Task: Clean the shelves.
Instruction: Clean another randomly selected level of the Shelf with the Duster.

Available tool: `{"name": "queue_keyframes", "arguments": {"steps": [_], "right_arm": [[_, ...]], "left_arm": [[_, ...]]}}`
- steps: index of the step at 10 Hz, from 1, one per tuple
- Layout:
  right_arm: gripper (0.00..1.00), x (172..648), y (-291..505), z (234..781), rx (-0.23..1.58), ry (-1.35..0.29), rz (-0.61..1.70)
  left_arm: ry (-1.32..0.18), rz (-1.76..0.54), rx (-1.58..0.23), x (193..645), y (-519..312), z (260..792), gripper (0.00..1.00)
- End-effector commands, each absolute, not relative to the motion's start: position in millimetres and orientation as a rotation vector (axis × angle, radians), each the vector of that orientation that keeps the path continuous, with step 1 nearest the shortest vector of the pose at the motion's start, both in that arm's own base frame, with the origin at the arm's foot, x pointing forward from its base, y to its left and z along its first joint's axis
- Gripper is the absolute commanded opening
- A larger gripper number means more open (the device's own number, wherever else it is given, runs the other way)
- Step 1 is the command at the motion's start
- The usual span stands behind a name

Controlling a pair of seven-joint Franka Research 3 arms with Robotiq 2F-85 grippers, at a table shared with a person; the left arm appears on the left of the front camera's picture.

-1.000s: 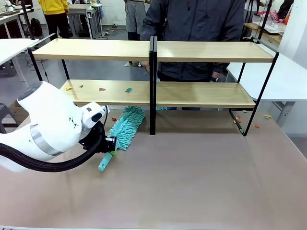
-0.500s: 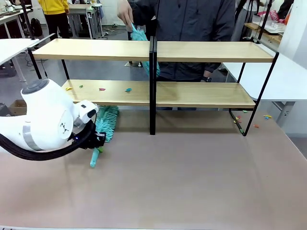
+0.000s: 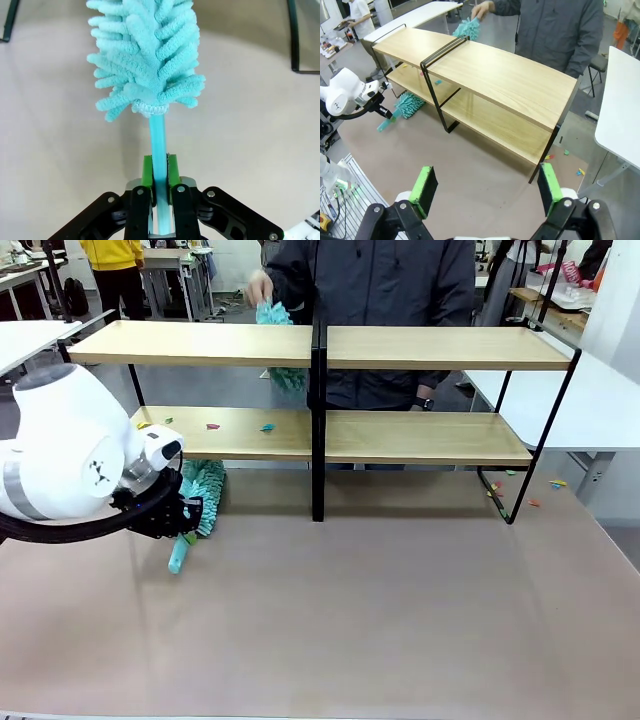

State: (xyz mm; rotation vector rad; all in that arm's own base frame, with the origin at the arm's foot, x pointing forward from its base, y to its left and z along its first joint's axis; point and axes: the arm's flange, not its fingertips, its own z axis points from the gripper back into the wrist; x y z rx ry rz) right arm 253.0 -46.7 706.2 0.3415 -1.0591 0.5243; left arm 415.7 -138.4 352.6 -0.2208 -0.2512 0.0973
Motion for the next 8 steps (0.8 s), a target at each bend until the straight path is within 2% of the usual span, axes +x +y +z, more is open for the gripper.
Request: {"name": "queue_keyframes", "arguments": {"steps": [1,3,8], "right_arm": [[1.0,252.9,-46.1,707.1,0.349,-1.065,0.528],[1.0,252.9,-46.1,707.1,0.349,-1.065,0.528],[1.0,252.9,-46.1,707.1,0.349,-1.065,0.528]], "left_arm": [[-0.215,0.136,-0.217,381.6,-116.7,359.8,0.06],[-0.182,0.16,-0.209,380.7,-108.3,360.8,0.06],[-0.234,0.256,-0.146,369.4,-75.5,369.9,0.06]]}}
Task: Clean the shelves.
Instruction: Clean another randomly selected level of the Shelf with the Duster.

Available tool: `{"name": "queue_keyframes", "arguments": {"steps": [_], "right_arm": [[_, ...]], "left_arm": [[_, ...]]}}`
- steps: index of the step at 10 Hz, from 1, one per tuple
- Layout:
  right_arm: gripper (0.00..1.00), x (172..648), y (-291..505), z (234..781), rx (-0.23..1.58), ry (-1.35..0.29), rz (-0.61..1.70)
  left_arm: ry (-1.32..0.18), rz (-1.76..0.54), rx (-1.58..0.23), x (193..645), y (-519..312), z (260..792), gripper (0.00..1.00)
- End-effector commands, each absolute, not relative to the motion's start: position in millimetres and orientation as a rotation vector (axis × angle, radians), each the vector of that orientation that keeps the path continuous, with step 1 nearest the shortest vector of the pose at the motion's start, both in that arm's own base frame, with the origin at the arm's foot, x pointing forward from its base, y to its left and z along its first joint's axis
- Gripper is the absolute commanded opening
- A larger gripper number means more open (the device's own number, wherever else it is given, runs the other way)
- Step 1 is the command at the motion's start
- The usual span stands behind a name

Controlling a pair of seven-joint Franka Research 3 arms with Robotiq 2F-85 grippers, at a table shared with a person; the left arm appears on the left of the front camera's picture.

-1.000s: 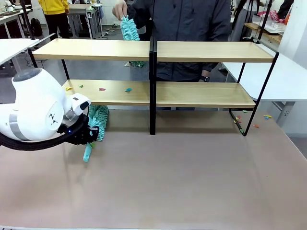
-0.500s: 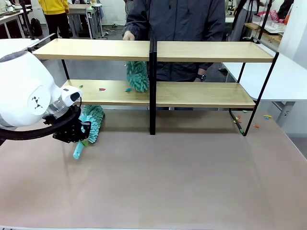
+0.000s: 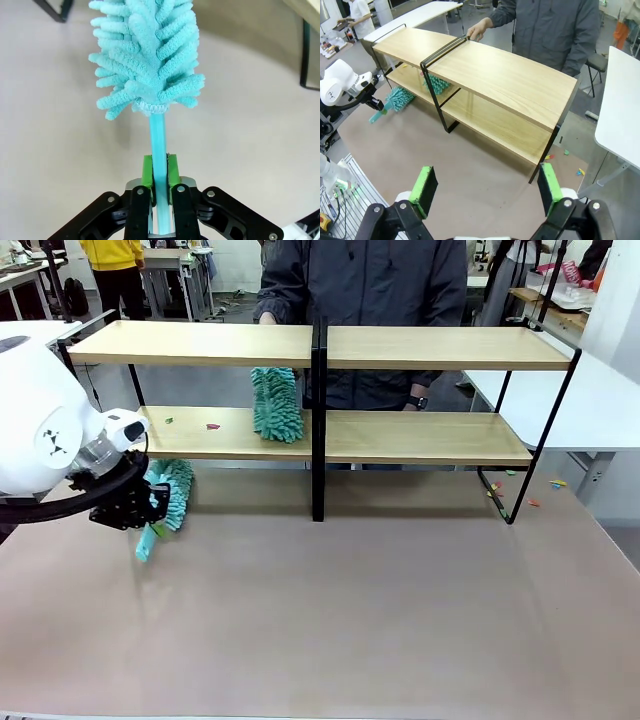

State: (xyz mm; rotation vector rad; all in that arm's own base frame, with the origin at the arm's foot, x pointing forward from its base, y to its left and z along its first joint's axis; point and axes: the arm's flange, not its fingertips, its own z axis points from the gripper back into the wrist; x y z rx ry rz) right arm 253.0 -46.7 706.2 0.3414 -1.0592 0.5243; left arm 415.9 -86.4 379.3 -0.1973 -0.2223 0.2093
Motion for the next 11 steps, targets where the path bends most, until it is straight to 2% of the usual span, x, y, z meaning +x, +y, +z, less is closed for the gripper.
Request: {"name": "queue_keyframes", "arguments": {"steps": [1,3,5,8,11], "right_arm": [[1.0,252.9,-46.1,707.1,0.349,-1.065,0.528],[1.0,252.9,-46.1,707.1,0.349,-1.065,0.528],[1.0,252.9,-46.1,707.1,0.349,-1.065,0.528],[1.0,252.9,-46.1,707.1,0.349,-1.065,0.528],[1.0,252.9,-46.1,707.1,0.349,-1.065,0.528]], "left_arm": [[-0.204,0.271,-0.118,363.5,-68.8,372.2,0.06],[-0.132,0.257,-0.069,356.5,-57.7,377.8,0.06],[-0.124,0.25,-0.061,356.8,-53.1,379.1,0.06],[-0.23,0.249,-0.026,353.0,-52.8,384.6,0.06],[-0.314,0.112,0.099,344.6,-65.7,385.5,0.06]]}}
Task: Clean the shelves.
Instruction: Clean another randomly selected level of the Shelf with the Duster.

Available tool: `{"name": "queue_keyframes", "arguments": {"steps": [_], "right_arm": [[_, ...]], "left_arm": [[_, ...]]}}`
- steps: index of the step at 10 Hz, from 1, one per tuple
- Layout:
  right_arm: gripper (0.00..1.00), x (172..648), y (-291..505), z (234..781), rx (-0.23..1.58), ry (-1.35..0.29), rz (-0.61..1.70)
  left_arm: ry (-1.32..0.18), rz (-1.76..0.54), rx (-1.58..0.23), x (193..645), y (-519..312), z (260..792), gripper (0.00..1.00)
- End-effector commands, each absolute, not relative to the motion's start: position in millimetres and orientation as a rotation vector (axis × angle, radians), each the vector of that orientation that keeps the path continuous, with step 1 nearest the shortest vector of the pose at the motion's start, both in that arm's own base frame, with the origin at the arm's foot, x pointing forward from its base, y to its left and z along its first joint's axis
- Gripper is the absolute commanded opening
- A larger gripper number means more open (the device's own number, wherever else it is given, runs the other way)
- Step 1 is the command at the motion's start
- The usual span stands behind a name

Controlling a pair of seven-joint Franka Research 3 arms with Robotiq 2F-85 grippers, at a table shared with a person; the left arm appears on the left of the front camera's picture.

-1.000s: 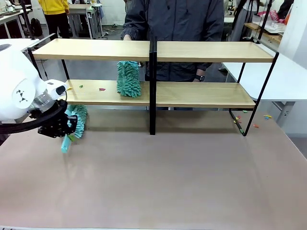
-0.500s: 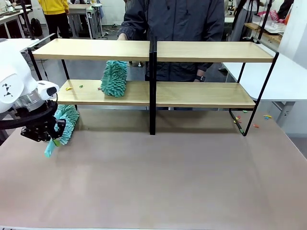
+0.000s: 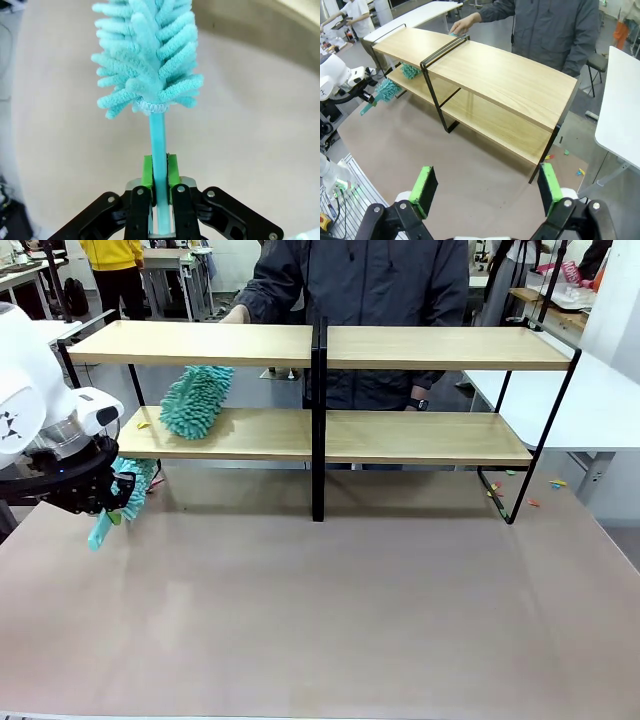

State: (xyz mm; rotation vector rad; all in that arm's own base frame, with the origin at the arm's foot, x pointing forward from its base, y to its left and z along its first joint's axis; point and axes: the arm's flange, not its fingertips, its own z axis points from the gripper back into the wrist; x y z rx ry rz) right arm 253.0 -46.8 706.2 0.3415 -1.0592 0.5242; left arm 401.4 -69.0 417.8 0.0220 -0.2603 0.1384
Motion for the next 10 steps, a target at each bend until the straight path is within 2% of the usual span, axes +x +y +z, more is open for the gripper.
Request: {"name": "queue_keyframes", "arguments": {"steps": [1,3,6,10], "right_arm": [[1.0,252.9,-46.1,707.1,0.349,-1.065,0.528],[1.0,252.9,-46.1,707.1,0.349,-1.065,0.528],[1.0,252.9,-46.1,707.1,0.349,-1.065,0.528],[1.0,252.9,-46.1,707.1,0.349,-1.065,0.528]], "left_arm": [[-0.325,0.064,0.137,341.1,-69.5,385.6,0.06],[-0.3,0.022,0.134,339.6,-74.0,383.5,0.06],[-0.234,-0.08,0.038,333.3,-72.3,387.6,0.06],[-0.14,-0.308,-0.087,297.5,-27.7,421.5,0.06]]}}
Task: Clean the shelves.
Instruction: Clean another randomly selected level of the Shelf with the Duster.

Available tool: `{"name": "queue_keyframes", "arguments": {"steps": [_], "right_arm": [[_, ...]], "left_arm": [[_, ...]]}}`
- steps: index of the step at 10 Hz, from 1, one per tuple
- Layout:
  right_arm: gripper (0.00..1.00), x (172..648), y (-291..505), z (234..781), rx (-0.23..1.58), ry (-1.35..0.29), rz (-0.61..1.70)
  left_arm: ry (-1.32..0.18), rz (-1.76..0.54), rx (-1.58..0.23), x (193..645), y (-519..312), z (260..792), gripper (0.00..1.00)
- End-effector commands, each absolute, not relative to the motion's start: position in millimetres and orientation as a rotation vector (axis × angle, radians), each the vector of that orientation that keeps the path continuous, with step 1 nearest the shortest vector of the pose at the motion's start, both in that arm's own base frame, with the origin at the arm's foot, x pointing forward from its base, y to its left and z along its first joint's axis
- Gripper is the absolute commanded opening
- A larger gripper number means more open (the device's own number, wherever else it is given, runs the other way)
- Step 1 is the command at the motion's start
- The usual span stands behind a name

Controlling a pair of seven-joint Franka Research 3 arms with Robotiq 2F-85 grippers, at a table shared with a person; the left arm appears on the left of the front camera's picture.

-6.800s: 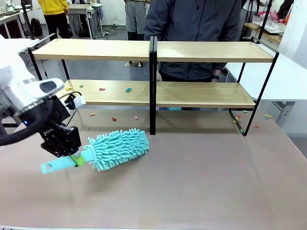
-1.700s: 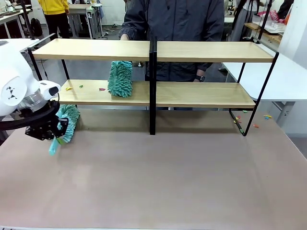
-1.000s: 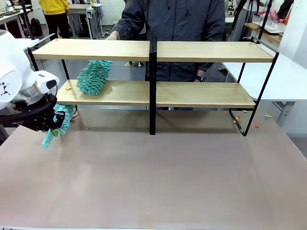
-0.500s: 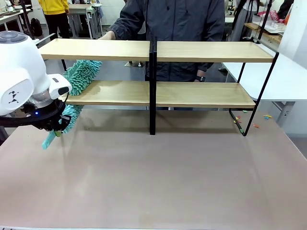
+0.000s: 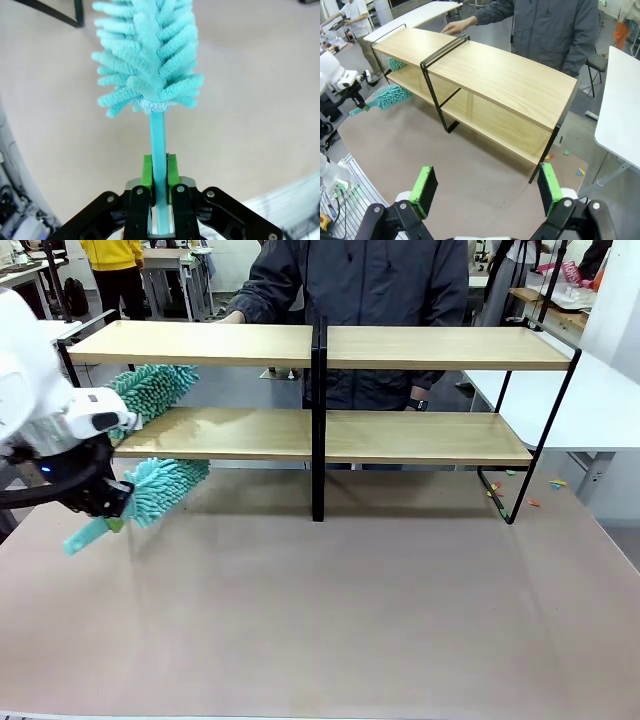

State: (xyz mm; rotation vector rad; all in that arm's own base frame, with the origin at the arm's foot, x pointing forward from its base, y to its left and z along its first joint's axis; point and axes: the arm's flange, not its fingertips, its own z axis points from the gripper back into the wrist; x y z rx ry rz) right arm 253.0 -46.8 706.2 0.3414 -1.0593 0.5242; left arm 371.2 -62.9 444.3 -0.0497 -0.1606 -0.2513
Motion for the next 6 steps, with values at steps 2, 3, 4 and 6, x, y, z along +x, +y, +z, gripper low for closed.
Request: {"name": "queue_keyframes", "arguments": {"steps": [2,3,4,6], "right_arm": [[1.0,252.9,-46.1,707.1,0.349,-1.065,0.528],[1.0,252.9,-46.1,707.1,0.349,-1.065,0.528],[1.0,252.9,-46.1,707.1,0.349,-1.065,0.528],[1.0,252.9,-46.1,707.1,0.349,-1.065,0.528]], "left_arm": [[0.022,-0.562,-0.283,273.9,8.1,432.8,0.06],[0.049,-0.719,-0.368,259.4,26.3,438.4,0.06],[0.03,-0.828,-0.424,246.4,40.0,444.3,0.06],[-0.112,-0.95,-0.533,224.4,73.9,462.8,0.06]]}}
